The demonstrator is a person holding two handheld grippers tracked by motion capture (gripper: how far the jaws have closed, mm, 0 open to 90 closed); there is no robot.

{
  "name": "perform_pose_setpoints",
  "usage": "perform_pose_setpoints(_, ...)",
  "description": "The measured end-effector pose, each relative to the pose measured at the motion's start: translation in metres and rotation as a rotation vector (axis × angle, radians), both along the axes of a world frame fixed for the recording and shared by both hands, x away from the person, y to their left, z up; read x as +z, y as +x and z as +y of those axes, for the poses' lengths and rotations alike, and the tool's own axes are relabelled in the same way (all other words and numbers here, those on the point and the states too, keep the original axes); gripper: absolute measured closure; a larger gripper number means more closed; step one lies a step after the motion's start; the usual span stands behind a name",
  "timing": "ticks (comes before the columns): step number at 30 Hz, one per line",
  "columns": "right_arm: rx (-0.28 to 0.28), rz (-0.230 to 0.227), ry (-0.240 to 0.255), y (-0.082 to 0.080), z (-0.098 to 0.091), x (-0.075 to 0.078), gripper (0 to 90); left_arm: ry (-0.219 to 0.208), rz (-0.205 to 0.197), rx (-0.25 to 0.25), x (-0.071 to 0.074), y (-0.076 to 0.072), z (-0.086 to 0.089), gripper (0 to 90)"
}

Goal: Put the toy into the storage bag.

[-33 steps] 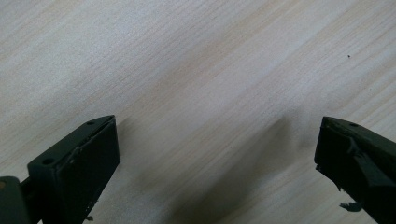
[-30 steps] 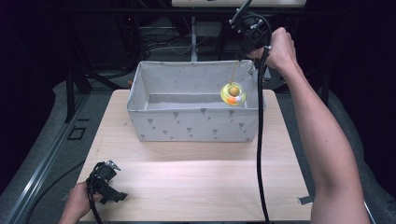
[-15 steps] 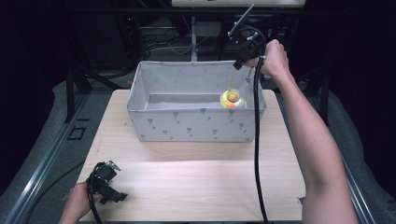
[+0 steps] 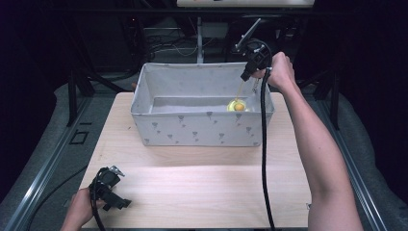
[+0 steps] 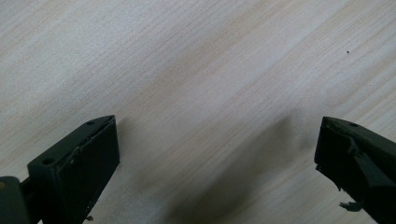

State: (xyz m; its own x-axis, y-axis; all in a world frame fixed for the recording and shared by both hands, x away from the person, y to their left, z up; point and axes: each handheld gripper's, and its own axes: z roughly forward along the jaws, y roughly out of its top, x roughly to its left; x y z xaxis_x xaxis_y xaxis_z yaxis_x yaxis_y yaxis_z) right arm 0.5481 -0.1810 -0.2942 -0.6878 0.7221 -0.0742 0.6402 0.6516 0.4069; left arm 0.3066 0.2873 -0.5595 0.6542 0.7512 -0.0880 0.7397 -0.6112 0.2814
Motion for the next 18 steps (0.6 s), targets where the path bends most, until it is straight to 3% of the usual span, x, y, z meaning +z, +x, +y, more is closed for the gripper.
perform_pose_setpoints(18,-0.040,0.062,-0.005,-0.003,-0.027,-0.035,88.4,0.009,0.005,-0.008,-0.001,0.000,-0.001,0.2)
